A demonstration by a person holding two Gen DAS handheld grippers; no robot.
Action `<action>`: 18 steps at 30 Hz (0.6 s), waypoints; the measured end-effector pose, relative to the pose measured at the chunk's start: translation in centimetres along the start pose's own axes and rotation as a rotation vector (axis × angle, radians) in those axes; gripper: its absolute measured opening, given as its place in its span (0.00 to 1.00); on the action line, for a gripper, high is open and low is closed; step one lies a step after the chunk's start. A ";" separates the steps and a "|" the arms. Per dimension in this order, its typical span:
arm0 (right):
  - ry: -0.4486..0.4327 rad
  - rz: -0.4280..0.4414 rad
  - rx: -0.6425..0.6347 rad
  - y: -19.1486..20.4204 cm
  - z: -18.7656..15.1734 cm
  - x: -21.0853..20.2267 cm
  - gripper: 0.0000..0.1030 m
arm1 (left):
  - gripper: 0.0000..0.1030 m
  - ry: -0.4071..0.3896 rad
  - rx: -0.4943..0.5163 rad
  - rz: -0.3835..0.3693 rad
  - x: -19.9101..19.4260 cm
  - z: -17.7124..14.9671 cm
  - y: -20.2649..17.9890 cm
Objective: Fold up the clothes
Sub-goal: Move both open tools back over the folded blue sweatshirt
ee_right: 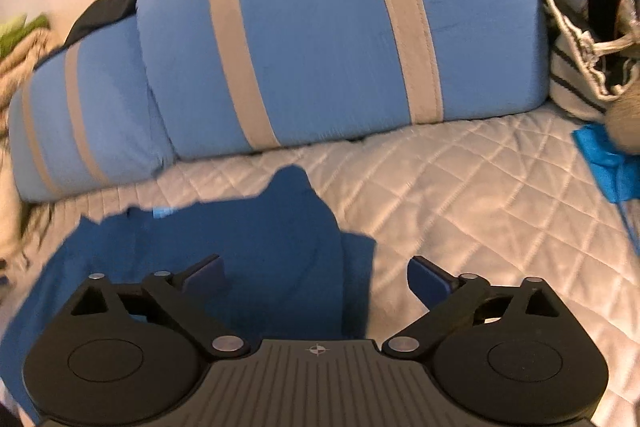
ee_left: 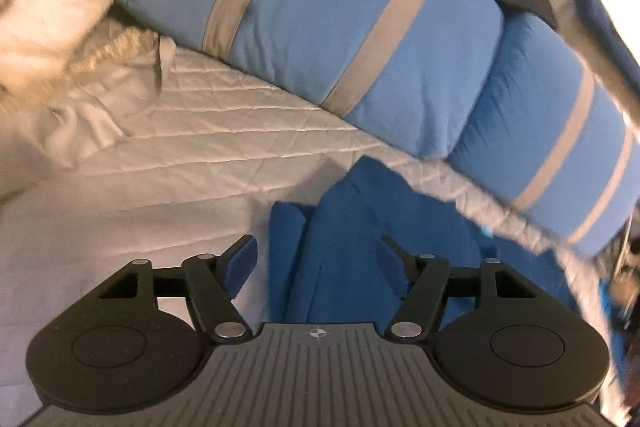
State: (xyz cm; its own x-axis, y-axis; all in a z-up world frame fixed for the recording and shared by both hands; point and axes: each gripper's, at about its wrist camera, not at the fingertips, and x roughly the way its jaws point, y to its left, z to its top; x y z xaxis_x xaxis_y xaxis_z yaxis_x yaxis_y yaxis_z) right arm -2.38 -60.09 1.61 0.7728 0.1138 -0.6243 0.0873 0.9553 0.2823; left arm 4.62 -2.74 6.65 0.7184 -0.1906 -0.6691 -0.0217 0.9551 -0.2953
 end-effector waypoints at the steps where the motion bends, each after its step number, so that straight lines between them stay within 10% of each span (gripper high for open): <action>1: 0.005 -0.013 -0.024 0.3 -0.4 -0.5 1.00 | 0.66 -0.004 0.030 0.022 -0.8 -0.3 -0.4; 7: 0.026 -0.128 -0.223 3.3 -2.0 -3.0 1.00 | 0.71 -0.017 0.138 0.088 -4.6 -2.6 -2.5; 18: -0.009 -0.278 -0.386 7.7 -4.3 -7.1 1.00 | 0.71 -0.019 0.251 -0.025 -9.3 -7.3 -5.6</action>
State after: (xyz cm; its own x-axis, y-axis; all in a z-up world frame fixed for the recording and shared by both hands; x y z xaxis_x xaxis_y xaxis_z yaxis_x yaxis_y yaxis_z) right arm -9.90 -52.41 5.11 0.7585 -0.1611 -0.6314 0.0531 0.9810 -0.1866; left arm -7.01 -7.99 9.60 0.7295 -0.2128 -0.6500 0.1678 0.9770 -0.1316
